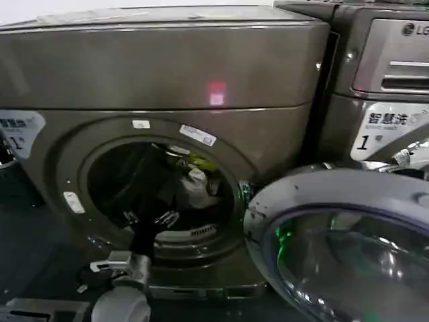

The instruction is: Grasp the clothes from the dryer.

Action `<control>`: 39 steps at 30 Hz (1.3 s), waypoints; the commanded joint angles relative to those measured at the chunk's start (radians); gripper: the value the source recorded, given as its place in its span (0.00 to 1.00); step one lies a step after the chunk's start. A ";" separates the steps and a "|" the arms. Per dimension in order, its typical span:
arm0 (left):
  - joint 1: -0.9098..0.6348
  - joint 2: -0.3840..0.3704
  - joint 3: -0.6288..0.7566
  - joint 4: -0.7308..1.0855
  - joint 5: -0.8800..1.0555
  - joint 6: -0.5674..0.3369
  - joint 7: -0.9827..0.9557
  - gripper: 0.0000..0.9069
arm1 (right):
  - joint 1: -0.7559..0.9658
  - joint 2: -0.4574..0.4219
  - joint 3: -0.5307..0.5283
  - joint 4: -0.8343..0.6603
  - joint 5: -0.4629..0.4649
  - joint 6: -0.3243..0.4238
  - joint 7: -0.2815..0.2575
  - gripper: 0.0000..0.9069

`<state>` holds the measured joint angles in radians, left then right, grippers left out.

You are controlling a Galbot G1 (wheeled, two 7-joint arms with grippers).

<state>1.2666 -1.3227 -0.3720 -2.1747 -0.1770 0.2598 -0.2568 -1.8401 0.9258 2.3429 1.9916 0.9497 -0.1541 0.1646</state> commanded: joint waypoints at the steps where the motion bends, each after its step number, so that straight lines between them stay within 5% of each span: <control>1: -0.005 -0.001 0.001 0.003 0.001 -0.001 0.001 1.00 | 0.000 0.000 0.002 -0.003 0.001 0.010 -0.002 1.00; 11: -0.026 -0.014 0.027 0.028 0.023 -0.013 0.009 1.00 | 0.001 0.003 0.007 -0.007 -0.007 0.020 -0.003 1.00; 17: -0.137 -0.023 0.039 0.126 0.015 -0.016 0.013 1.00 | 0.000 0.000 0.022 -0.002 -0.055 -0.087 0.015 1.00; 20: -0.241 -0.038 0.062 0.252 0.006 -0.009 0.012 1.00 | -0.003 -0.012 0.039 0.002 -0.060 -0.144 0.070 1.00; 24: -0.404 -0.068 0.095 0.420 0.009 -0.022 0.017 1.00 | -0.017 -0.017 0.055 -0.006 -0.068 -0.121 0.130 1.00; 26: -0.472 -0.092 0.103 0.509 0.020 -0.041 0.022 1.00 | -0.026 -0.018 0.064 -0.013 -0.086 -0.103 0.126 1.00; 28: -0.554 -0.121 0.102 0.630 0.043 -0.053 0.024 1.00 | -0.028 -0.009 0.065 -0.023 -0.115 -0.038 0.068 1.00; 35: -0.768 -0.166 0.111 0.935 0.071 -0.037 0.051 1.00 | -0.020 -0.013 0.057 -0.018 -0.110 -0.039 0.058 1.00; 39: -0.892 -0.158 0.112 1.141 0.111 -0.001 0.228 1.00 | -0.014 -0.018 0.055 -0.024 -0.109 -0.038 0.055 1.00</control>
<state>0.6561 -1.4604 -0.2675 -1.4548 -0.1105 0.2265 -0.2076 -1.8550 0.9089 2.3948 1.9711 0.8537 -0.2060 0.2260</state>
